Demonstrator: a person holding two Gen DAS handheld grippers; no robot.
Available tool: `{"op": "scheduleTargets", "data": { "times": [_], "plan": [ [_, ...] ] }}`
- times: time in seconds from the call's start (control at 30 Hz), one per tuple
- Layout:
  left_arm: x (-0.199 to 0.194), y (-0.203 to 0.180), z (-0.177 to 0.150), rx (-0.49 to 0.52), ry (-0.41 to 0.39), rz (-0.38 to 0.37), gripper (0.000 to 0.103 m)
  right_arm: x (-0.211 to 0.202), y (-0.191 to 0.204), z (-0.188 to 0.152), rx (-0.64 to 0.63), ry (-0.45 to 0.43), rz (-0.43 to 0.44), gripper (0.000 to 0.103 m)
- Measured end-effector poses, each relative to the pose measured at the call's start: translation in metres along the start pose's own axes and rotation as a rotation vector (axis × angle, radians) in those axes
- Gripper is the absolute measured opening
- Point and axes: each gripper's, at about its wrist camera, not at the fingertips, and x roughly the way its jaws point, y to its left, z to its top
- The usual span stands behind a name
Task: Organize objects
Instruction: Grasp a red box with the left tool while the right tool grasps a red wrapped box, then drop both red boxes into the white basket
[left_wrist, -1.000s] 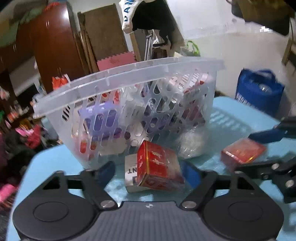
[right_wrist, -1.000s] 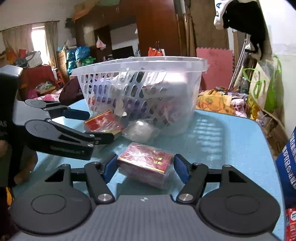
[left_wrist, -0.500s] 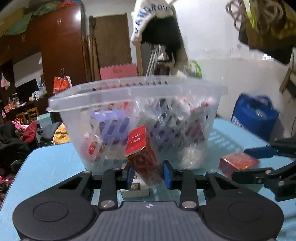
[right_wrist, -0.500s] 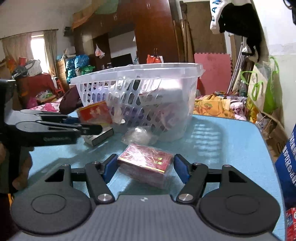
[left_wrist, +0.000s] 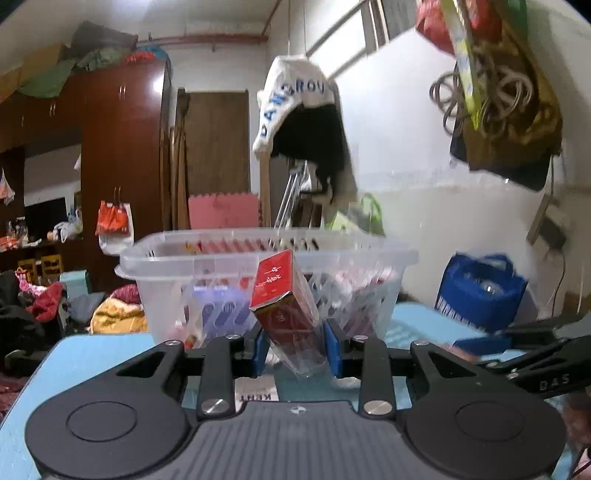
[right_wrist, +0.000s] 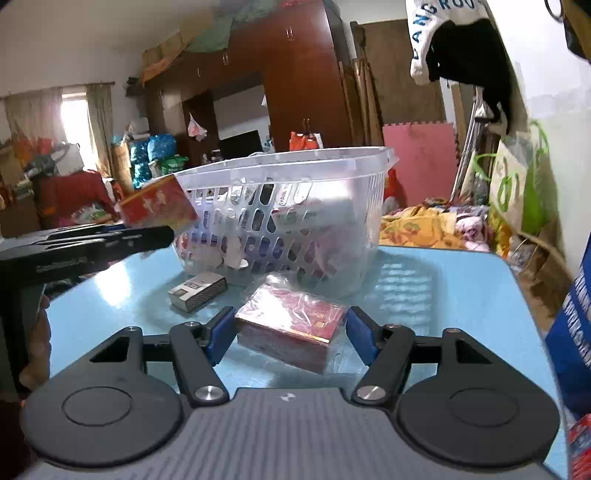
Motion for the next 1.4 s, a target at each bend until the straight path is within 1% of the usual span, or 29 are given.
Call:
{"op": "scheduleTargets", "data": {
  "times": [0.1,0.13,0.2,0.3,0.37,0.43,0.5,0.6,0.67,0.7,0.73,0.77,0.8,0.83,0.87,0.9,0.97,1.03,1.07,1.1,1.13,1.2,1.23,1.3,1.4],
  "plan": [
    [-0.014,0.001,0.006,0.011,-0.067,-0.033,0.036,-0.011,-0.001,0.002,0.015,-0.046,0.000,0.068],
    [-0.020,0.001,0.009,0.024,-0.089,-0.031,0.036,-0.018,0.001,0.004,0.016,-0.068,0.006,0.068],
    [-0.024,0.002,0.020,0.029,-0.100,-0.017,0.036,-0.033,0.008,0.017,0.003,-0.116,0.012,0.068],
    [-0.019,0.013,0.047,-0.009,-0.102,-0.028,0.036,-0.042,0.028,0.059,-0.073,-0.175,-0.022,0.068],
    [-0.009,0.020,0.070,-0.020,-0.110,-0.018,0.036,-0.034,0.040,0.089,-0.120,-0.195,-0.049,0.068],
    [0.008,0.023,0.097,-0.007,-0.090,0.004,0.036,-0.015,0.050,0.119,-0.164,-0.186,-0.077,0.068],
    [0.026,0.025,0.111,-0.004,-0.049,0.024,0.036,0.011,0.055,0.144,-0.187,-0.163,-0.089,0.068],
    [0.058,0.036,0.123,-0.046,0.021,0.037,0.036,0.048,0.056,0.161,-0.211,-0.104,-0.111,0.068],
    [0.076,0.043,0.124,-0.066,0.043,0.065,0.037,0.065,0.056,0.164,-0.226,-0.071,-0.136,0.068],
    [0.085,0.045,0.123,-0.062,0.070,0.080,0.045,0.074,0.054,0.166,-0.224,-0.063,-0.137,0.069],
    [0.100,0.047,0.121,-0.059,0.132,0.097,0.060,0.079,0.052,0.166,-0.220,-0.051,-0.138,0.074],
    [0.109,0.048,0.120,-0.057,0.178,0.113,0.064,0.082,0.048,0.164,-0.209,-0.032,-0.145,0.083],
    [0.117,0.049,0.117,-0.053,0.213,0.136,0.066,0.084,0.045,0.163,-0.198,-0.019,-0.162,0.087],
    [0.120,0.049,0.114,-0.049,0.232,0.145,0.066,0.083,0.043,0.162,-0.189,-0.014,-0.168,0.090],
    [0.117,0.049,0.112,-0.044,0.233,0.140,0.066,0.078,0.041,0.159,-0.178,-0.012,-0.162,0.097],
    [0.110,0.048,0.110,-0.042,0.218,0.129,0.066,0.071,0.039,0.156,-0.167,-0.007,-0.146,0.103],
    [0.083,0.044,0.107,-0.052,0.160,0.113,0.071,0.051,0.037,0.147,-0.143,-0.008,-0.108,0.103],
    [0.052,0.040,0.100,-0.058,0.110,0.071,0.087,0.030,0.039,0.138,-0.125,-0.023,-0.081,0.103],
    [0.038,0.037,0.094,-0.050,0.096,0.050,0.090,0.016,0.042,0.130,-0.134,-0.039,-0.064,0.103],
    [0.027,0.031,0.088,-0.033,0.105,0.040,0.092,0.008,0.043,0.124,-0.144,-0.051,-0.059,0.103],
    [0.017,0.025,0.078,-0.018,0.121,0.044,0.092,-0.007,0.046,0.110,-0.154,-0.063,-0.055,0.103],
    [0.008,0.011,0.057,0.027,0.162,0.050,0.092,-0.016,0.046,0.090,-0.154,-0.075,-0.035,0.103],
    [0.010,0.006,0.049,0.041,0.183,0.058,0.092,-0.018,0.045,0.076,-0.151,-0.062,-0.019,0.103],
    [0.023,0.003,0.034,0.061,0.255,0.069,0.092,-0.008,0.041,0.053,-0.135,-0.006,-0.023,0.103],
    [0.052,0.009,0.014,0.037,0.377,0.077,0.092,0.012,0.030,0.038,-0.106,0.053,-0.057,0.103]
  ]
}}
